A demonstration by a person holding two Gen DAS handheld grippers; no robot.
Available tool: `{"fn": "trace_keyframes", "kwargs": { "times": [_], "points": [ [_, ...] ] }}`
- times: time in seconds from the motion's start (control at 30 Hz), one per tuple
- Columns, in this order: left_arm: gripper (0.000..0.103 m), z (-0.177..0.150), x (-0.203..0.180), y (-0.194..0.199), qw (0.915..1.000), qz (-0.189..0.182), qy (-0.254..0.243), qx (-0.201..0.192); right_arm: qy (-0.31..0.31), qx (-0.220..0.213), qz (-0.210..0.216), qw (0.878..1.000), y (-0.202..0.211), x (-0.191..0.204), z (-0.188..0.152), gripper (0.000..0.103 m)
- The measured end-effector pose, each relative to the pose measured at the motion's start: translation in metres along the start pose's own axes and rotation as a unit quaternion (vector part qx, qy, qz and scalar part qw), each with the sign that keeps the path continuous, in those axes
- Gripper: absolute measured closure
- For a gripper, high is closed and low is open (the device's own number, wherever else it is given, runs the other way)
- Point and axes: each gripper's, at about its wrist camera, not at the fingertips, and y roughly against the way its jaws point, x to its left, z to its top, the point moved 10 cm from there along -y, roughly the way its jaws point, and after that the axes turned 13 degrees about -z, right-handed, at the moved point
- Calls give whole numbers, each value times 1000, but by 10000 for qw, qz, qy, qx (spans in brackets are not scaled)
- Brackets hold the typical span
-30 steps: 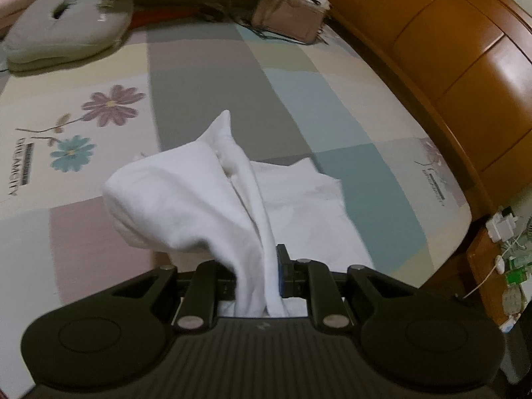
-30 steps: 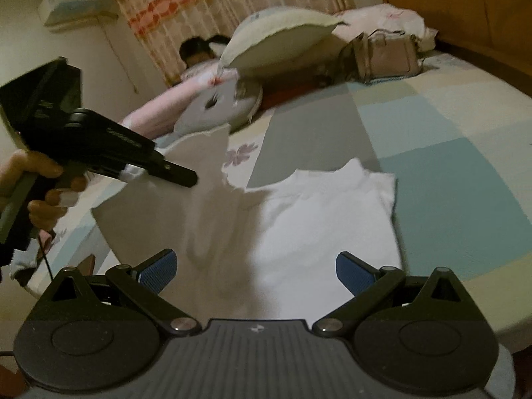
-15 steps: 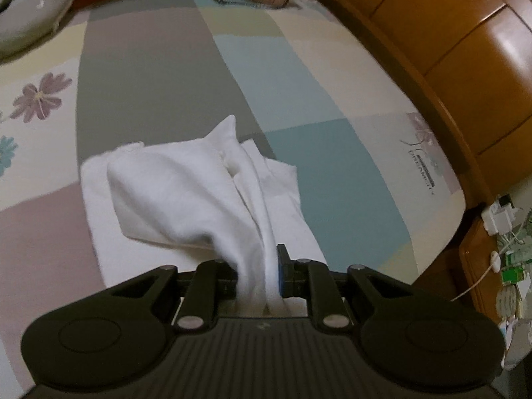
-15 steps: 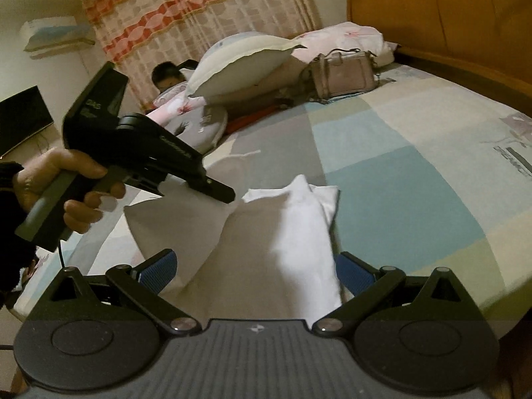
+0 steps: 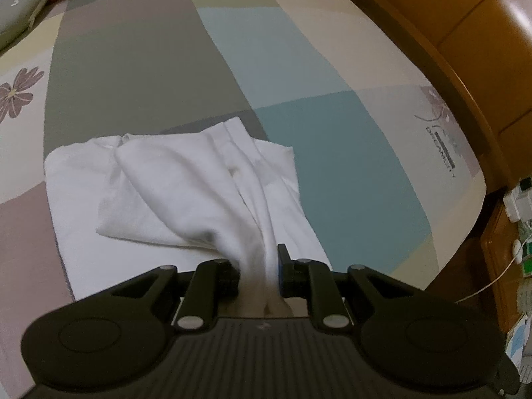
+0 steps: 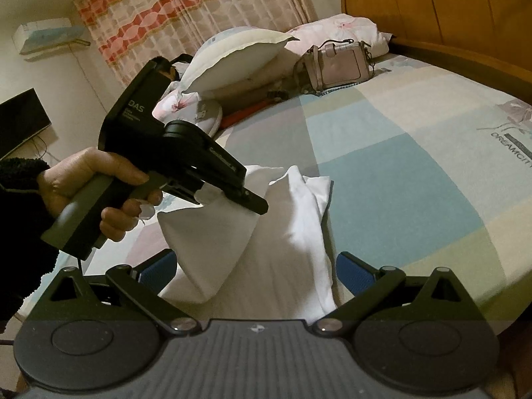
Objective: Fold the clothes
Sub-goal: 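Lift the grasped edge with the left gripper and fold it over the sweatshirt, then lower the folded edge onto the sweatshirt and open the left gripper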
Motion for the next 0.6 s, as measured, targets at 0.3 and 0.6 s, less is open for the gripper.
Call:
{"fn": "trace_keyframes", "kwargs": {
  "times": [0.3, 0.6],
  "points": [
    [89, -2, -6, -15, 9996, 153, -215, 138, -38, 136, -28, 9999, -9, -1, -5, 0],
    [69, 3, -17, -20, 9986, 92, -438, 282, -8, 243, -97, 9997, -16, 1, -9, 0]
  ]
}}
